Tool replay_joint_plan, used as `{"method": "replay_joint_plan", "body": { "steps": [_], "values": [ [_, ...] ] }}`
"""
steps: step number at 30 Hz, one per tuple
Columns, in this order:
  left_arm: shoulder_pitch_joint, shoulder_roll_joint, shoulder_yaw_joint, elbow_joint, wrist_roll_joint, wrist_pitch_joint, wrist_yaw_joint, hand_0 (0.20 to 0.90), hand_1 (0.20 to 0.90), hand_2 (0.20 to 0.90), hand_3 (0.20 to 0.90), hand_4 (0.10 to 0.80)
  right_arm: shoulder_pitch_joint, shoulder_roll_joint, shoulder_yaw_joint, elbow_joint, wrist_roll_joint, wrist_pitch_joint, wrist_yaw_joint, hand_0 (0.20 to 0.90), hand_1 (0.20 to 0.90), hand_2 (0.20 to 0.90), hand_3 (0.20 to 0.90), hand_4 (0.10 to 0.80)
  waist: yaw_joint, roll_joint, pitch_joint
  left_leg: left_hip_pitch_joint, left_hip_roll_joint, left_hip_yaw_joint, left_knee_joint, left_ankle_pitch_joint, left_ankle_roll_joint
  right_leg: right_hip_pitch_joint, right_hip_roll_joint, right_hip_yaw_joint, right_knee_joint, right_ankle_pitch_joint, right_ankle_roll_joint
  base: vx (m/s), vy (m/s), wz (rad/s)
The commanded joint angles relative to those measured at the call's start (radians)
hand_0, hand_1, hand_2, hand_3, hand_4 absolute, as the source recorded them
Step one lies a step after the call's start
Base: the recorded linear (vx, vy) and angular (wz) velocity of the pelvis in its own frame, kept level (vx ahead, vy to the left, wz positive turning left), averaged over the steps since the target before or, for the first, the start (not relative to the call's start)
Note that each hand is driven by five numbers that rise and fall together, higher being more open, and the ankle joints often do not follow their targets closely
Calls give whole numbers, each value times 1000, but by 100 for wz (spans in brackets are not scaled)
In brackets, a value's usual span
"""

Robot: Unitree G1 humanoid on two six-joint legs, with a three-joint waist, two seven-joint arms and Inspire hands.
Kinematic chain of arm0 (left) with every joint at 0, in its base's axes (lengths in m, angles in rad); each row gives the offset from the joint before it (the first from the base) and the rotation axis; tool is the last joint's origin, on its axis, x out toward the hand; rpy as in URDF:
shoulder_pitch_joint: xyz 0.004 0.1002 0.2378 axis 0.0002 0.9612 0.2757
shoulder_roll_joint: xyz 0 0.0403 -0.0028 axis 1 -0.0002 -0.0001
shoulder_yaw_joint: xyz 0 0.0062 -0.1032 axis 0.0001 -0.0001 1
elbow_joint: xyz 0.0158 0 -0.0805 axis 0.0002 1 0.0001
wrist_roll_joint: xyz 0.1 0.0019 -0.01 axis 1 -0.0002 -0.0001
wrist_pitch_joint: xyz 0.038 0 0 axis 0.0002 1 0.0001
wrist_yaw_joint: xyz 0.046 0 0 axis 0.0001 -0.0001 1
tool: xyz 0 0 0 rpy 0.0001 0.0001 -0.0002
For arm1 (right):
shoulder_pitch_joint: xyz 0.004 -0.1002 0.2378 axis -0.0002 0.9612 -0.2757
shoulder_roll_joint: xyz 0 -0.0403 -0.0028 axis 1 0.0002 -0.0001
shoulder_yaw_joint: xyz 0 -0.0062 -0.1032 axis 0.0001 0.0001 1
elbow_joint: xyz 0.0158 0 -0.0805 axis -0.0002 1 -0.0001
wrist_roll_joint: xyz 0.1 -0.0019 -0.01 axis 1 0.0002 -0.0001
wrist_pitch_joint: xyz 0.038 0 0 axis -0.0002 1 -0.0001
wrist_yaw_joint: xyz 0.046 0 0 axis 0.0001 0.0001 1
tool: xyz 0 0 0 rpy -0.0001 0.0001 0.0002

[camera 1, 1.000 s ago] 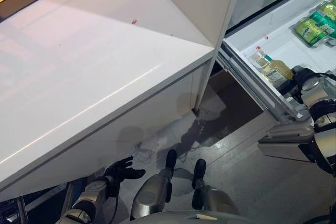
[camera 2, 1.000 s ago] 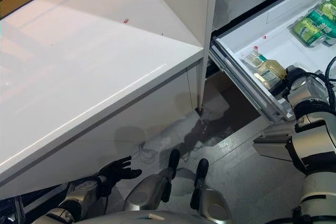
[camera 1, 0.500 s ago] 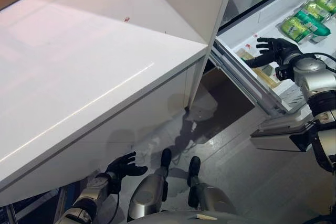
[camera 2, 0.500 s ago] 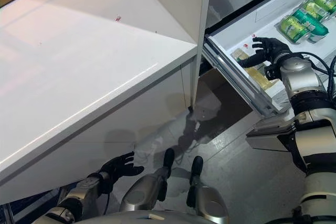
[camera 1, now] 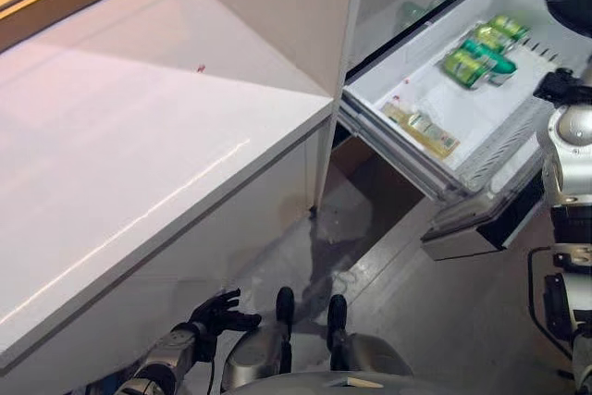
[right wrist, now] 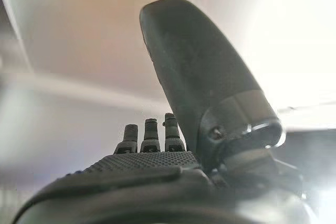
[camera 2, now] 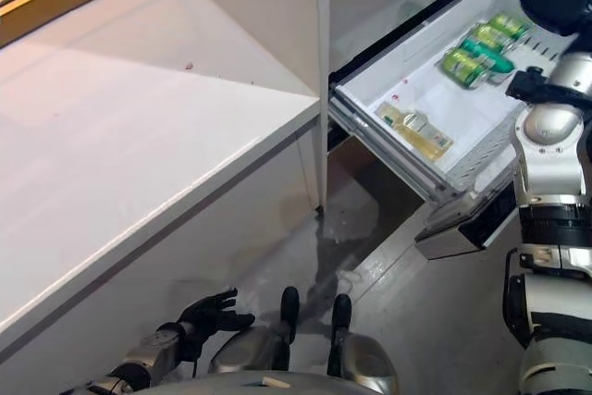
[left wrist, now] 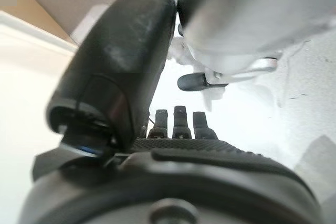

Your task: Put drinks into fridge and close the fridge

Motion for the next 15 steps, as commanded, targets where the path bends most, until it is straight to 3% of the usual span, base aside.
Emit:
{"method": "replay_joint_plan", "body": {
  "steps": [1,5,10,15],
  "values": [
    [46,-18,-56,83,32,-2,-17,900,900,900,900,800,62,-26,-29,4,45,-130,-63,900,900,900,900,800,-15,-17,-165,-6,-29,34,126,-167,7,-15,-52,47,96,-57,70,-5,103,-25],
    [60,-28,-70,94,52,-4,-16,900,900,900,900,800,123,44,-80,102,184,-200,-70,900,900,900,900,800,-12,-17,-153,-3,-56,34,190,-206,26,4,-75,79,85,-32,84,17,95,-21],
    [65,-27,-96,108,55,-3,-15,900,900,900,900,800,128,104,-103,177,334,-218,-68,900,900,900,900,800,1,-11,-126,-21,-74,35,240,-225,45,-5,-95,94,105,-20,97,5,53,-18],
    [-38,-22,-123,92,-13,-12,7,900,900,900,900,800,37,139,-76,230,497,-245,-16,900,900,900,900,800,1,-12,2,-170,-81,41,385,-247,63,-144,-114,101,243,-33,95,-303,13,-15]
  ]
}}
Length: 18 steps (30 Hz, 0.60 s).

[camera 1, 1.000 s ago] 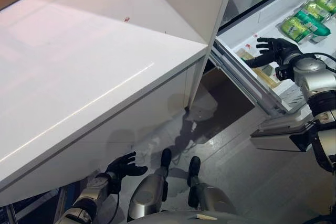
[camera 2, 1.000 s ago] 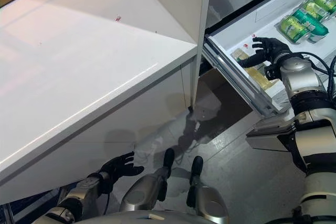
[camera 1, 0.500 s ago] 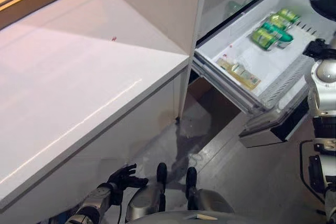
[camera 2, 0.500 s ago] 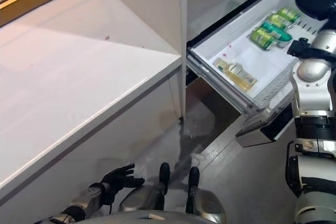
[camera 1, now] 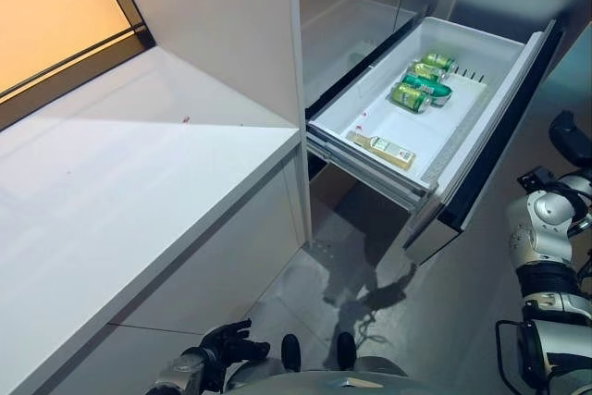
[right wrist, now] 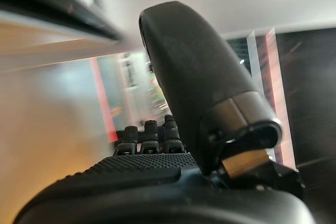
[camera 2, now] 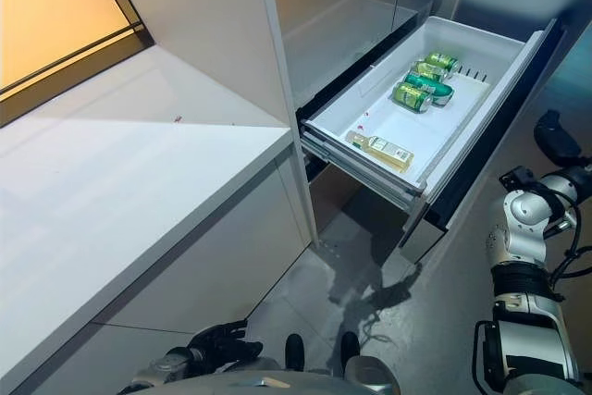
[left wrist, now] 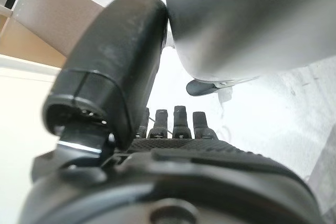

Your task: Put drinks into fridge and close the fridge

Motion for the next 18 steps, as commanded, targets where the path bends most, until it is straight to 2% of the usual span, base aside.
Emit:
{"method": "replay_joint_plan", "body": {
  "steps": [1,5,11,13,15,18],
  "values": [
    [-58,22,-53,39,-43,-18,22,900,900,900,900,800,-161,-38,14,-51,57,-146,55,900,900,900,900,800,24,-72,95,-173,-72,-22,313,-206,52,-123,-107,12,201,-36,68,-401,-33,-15],
    [-137,14,-48,14,-92,-32,72,900,900,900,900,800,-218,-28,28,-56,173,-166,110,900,900,900,900,800,24,-81,175,-325,-72,-21,472,-255,65,-262,-104,-1,346,-72,46,-292,-30,-2],
    [-153,-7,-28,-4,-117,-36,123,900,900,900,900,800,-226,-37,37,-62,185,-125,211,900,900,900,900,800,29,-84,202,-452,-91,-33,631,-310,74,-413,-94,-16,549,-146,11,-77,42,7],
    [-150,-6,-17,-2,-118,-38,127,900,900,900,900,800,-223,-46,57,-72,142,-82,294,900,900,900,900,800,31,-82,209,-481,-93,-34,678,-327,74,-448,-84,-17,602,-169,0,-9,37,0],
    [-144,-2,-7,-7,-118,-39,127,900,900,900,900,800,-217,-58,82,-97,66,-66,328,900,900,900,900,800,31,-82,213,-498,-95,-36,694,-329,75,-473,-75,-18,631,-177,-5,-8,32,0],
    [-132,4,12,-3,-117,-59,118,900,900,900,900,800,-214,-83,119,-155,-33,-72,377,900,900,900,900,800,28,-84,216,-517,-94,-35,711,-327,74,-497,-66,-15,654,-183,-13,1,25,-10]
  ]
}}
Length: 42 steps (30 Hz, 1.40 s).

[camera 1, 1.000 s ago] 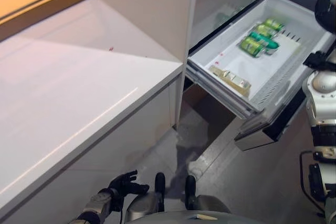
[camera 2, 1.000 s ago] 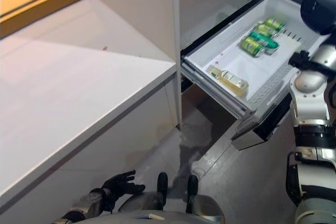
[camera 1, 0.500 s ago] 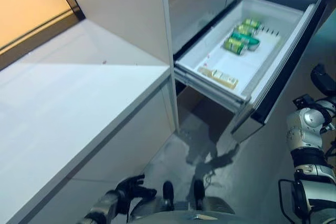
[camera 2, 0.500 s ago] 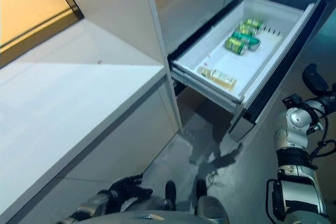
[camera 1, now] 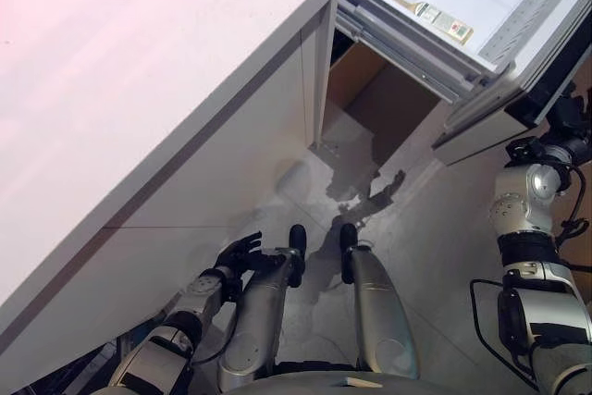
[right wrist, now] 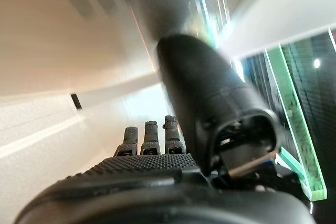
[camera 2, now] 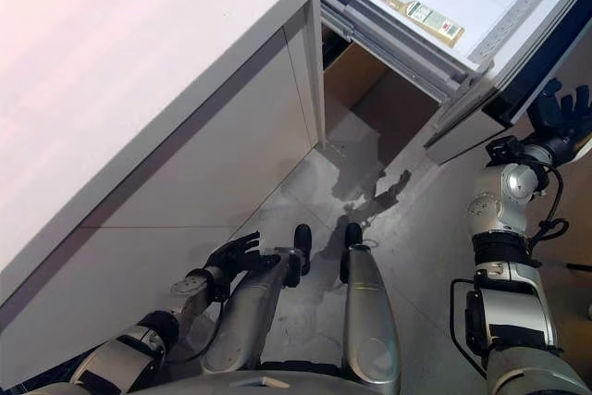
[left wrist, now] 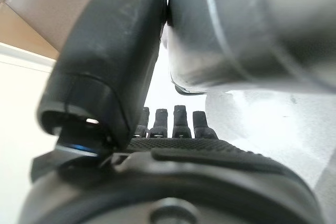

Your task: Put drinks into fridge and close the fridge

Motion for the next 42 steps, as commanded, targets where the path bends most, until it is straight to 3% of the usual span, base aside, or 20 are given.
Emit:
{"method": "replay_joint_plan", "body": {
  "steps": [1,8,9,18,20,26,31,37,42],
  "values": [
    [128,8,-9,31,24,3,40,900,900,900,900,800,-56,-118,88,-208,-218,-81,141,900,900,900,900,800,16,-26,-60,-1,-27,-26,198,-215,8,47,5,-43,79,-59,-53,16,8,-7],
    [162,10,9,16,42,-14,29,900,900,900,900,800,-84,-122,159,-422,-332,-62,281,900,900,900,900,800,20,-28,-60,-7,-30,-30,196,-205,1,37,10,-47,93,-65,-55,10,2,-13],
    [170,6,11,17,50,-18,27,900,900,900,900,800,-101,-109,182,-465,-326,-50,351,900,900,900,900,800,25,-29,-62,-2,-31,-33,192,-203,-1,42,9,-49,92,-67,-56,61,-12,-10],
    [203,17,-12,23,72,-38,10,900,900,900,900,800,-256,-116,315,-514,-502,-39,486,900,900,900,900,800,67,-30,-76,46,-41,-66,143,-172,-14,98,-4,-67,59,-59,-50,66,-22,9],
    [213,29,-10,22,75,-38,0,900,900,900,900,800,-278,-130,347,-524,-462,-25,547,900,900,900,900,800,74,-30,-80,60,-41,-73,122,-162,-15,112,-8,-70,42,-53,-47,45,-18,12],
    [229,52,-16,26,79,-32,-14,900,900,900,900,800,-311,-131,361,-509,-388,-35,542,900,900,900,900,800,87,-34,-96,122,-38,-89,53,-139,-20,177,-20,-77,-23,-33,-33,66,-6,6],
    [232,54,-19,36,91,-33,-19,900,900,900,900,800,-292,-96,302,-493,-381,-77,413,900,900,900,900,800,88,-35,-125,178,-34,-98,-27,-114,-23,233,-26,-78,-101,-9,-17,49,7,24],
    [242,38,-26,51,98,-42,-6,900,900,900,900,800,-238,-77,201,-528,-646,-220,-5,900,900,900,900,800,76,-31,-175,263,-28,-100,-139,-83,-24,309,-26,-72,-208,19,2,23,8,4],
    [261,41,-15,46,113,-14,-7,900,900,900,900,800,-161,-109,165,-597,-792,-238,-195,900,900,900,900,800,59,-29,-231,339,-19,-100,-242,-56,-29,373,-24,-67,-306,44,15,7,7,-2]
  ]
}}
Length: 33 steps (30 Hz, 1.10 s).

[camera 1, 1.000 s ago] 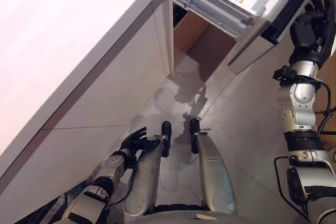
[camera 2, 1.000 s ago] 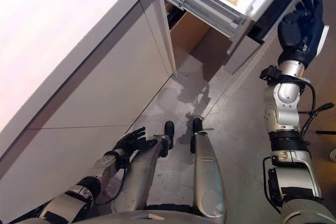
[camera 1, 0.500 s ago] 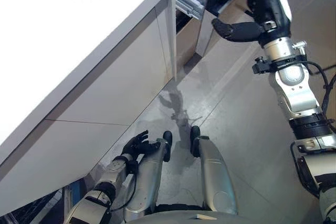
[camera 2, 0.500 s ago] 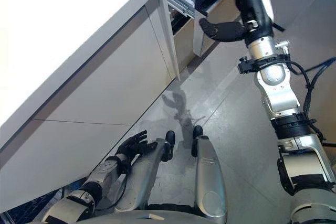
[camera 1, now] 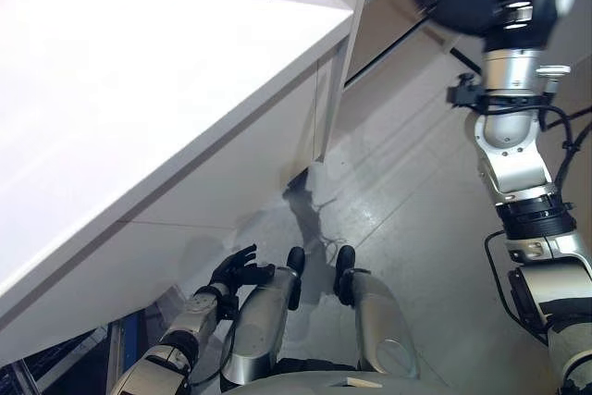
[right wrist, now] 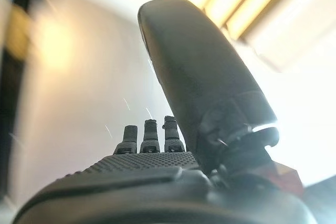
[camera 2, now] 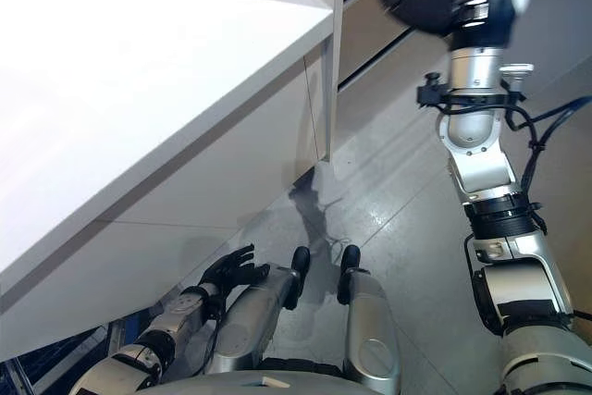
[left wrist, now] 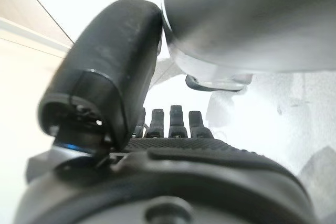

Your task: Put drinks into fridge and close the fridge

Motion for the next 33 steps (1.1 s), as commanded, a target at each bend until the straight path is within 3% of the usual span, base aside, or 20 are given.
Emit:
{"method": "replay_joint_plan", "body": {
  "steps": [1,6,10,14,16,19,21,24,26,29,33],
  "values": [
    [153,43,-49,30,50,23,1,900,900,900,900,800,23,-14,-69,-115,-123,-141,-169,900,900,900,900,800,-10,-38,-246,6,-4,40,-61,-22,13,60,-6,76,-125,64,62,11,17,-4],
    [177,29,-29,63,64,51,10,900,900,900,900,800,162,-20,-121,-134,-169,-150,-299,900,900,900,900,800,-38,-40,-329,92,15,57,-196,8,0,137,12,86,-240,86,71,19,4,-6],
    [187,20,-14,82,64,71,14,900,900,900,900,800,265,12,-155,-108,-22,-134,-272,900,900,900,900,800,-54,-42,-371,139,31,70,-268,27,-10,178,23,88,-301,103,72,-5,-20,-7],
    [176,7,-7,120,25,80,16,900,900,900,900,800,381,133,-202,61,549,-91,8,900,900,900,900,800,-74,-43,-404,182,50,105,-333,48,-26,216,38,83,-361,122,68,-54,-26,-8],
    [171,-2,-6,132,1,79,15,900,900,900,900,800,444,205,-217,146,792,0,186,900,900,900,900,800,-83,-44,-418,195,57,124,-350,52,-30,229,42,78,-383,127,66,-36,-11,-8],
    [171,-12,-6,137,-39,66,15,900,900,900,900,800,505,253,-205,261,969,150,320,900,900,900,900,800,-89,-46,-430,208,62,141,-361,57,-34,241,48,74,-399,132,62,0,0,0],
    [174,-18,16,138,-58,55,6,900,900,900,900,800,579,300,-183,448,1078,298,478,900,900,900,900,800,-88,-51,-443,217,66,155,-369,60,-39,253,53,64,-410,134,59,-5,-44,4],
    [177,-19,32,164,-70,33,-18,900,900,900,900,800,617,325,-169,654,1030,390,552,900,900,900,900,800,-85,-54,-451,221,65,156,-370,61,-39,261,56,58,-414,134,56,4,-38,11],
    [178,-14,69,201,-58,23,-47,900,900,900,900,800,652,334,-168,935,866,449,639,900,900,900,900,800,-72,-57,-457,225,64,151,-368,61,-38,272,58,49,-418,133,54,25,-52,12],
    [176,-7,105,221,-43,30,-66,900,900,900,900,800,672,344,-170,1096,713,449,609,900,900,900,900,800,-62,-56,-457,233,63,143,-370,62,-37,283,59,43,-422,133,53,28,-36,4],
    [190,0,154,238,-36,48,-95,900,900,900,900,800,726,355,-199,1190,690,494,541,900,900,900,900,800,-56,-48,-456,247,59,123,-386,68,-34,297,61,35,-432,137,56,43,-25,0]
  ]
}}
